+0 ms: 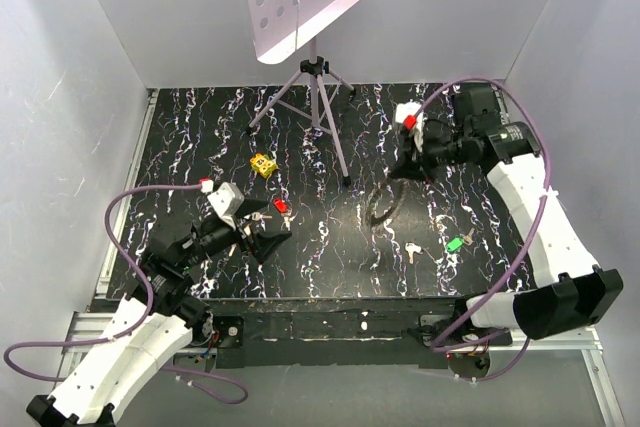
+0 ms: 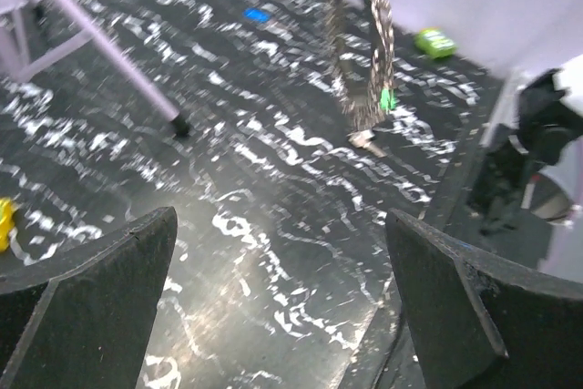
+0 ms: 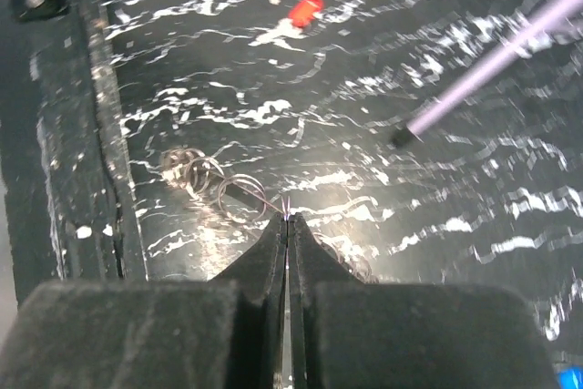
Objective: Put the keys on the keyring
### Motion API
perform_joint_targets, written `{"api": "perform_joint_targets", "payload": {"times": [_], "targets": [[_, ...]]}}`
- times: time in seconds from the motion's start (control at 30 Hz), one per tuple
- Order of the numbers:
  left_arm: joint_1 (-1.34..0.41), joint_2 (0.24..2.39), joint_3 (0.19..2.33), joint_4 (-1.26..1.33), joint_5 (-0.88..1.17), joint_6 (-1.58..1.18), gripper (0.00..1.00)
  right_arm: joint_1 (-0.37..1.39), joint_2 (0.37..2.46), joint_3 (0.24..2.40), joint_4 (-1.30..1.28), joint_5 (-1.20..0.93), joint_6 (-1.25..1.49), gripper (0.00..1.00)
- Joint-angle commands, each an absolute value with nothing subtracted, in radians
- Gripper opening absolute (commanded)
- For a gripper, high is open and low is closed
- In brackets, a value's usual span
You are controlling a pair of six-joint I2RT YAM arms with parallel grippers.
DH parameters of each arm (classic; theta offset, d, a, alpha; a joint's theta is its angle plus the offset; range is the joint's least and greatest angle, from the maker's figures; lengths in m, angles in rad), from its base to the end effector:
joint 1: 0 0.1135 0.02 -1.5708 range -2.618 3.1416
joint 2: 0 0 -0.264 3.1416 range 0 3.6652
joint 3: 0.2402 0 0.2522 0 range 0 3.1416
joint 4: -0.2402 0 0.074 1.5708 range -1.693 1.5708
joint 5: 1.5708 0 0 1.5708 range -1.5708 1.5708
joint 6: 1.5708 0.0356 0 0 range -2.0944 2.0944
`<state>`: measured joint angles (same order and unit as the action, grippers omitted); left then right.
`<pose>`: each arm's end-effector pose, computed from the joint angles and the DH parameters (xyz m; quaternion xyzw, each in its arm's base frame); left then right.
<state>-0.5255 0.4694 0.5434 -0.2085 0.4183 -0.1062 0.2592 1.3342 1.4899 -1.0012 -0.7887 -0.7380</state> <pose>0.1052 -0.0777 0.2966 0.2869 0.6921 -0.3485 0.5632 0.2415 0.0902 0.3933 -0.5325 0.6929 0.2713 0.4034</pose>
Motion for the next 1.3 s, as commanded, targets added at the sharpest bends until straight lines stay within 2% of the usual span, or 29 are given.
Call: {"api": "perform_joint_targets", "payload": {"times": [0.0,0.27,0.57,0.83,0.97,1.27], "targets": [[-0.525,0.428,0.503,0.026,0.603,-0.198,0.98,0.339,1.296,1.408,-1.034,-0.955,-1.006,0.01],[-0.544,0.497,0.459,0.211,0.655,-0.295,0.98,0.469,1.315,1.338,-1.124,-1.101,-1.242,0.01],[-0.682,0.713,0.443,0.389,0.562,-0.235,0.98,0.558,1.370,1.310,-1.134,-1.158,-1.287,0.01],[-0.865,0.897,0.466,0.443,0.422,-0.040,0.82,0.563,1.379,1.278,-1.134,-1.203,-1.313,0.01],[-0.894,0.940,0.457,0.491,0.373,-0.018,0.79,0.565,1.381,1.267,-1.135,-1.212,-1.322,0.01],[-0.928,1.002,0.472,0.517,0.360,-0.014,0.63,0.565,1.390,1.256,-1.144,-1.233,-1.345,0.01]]}}
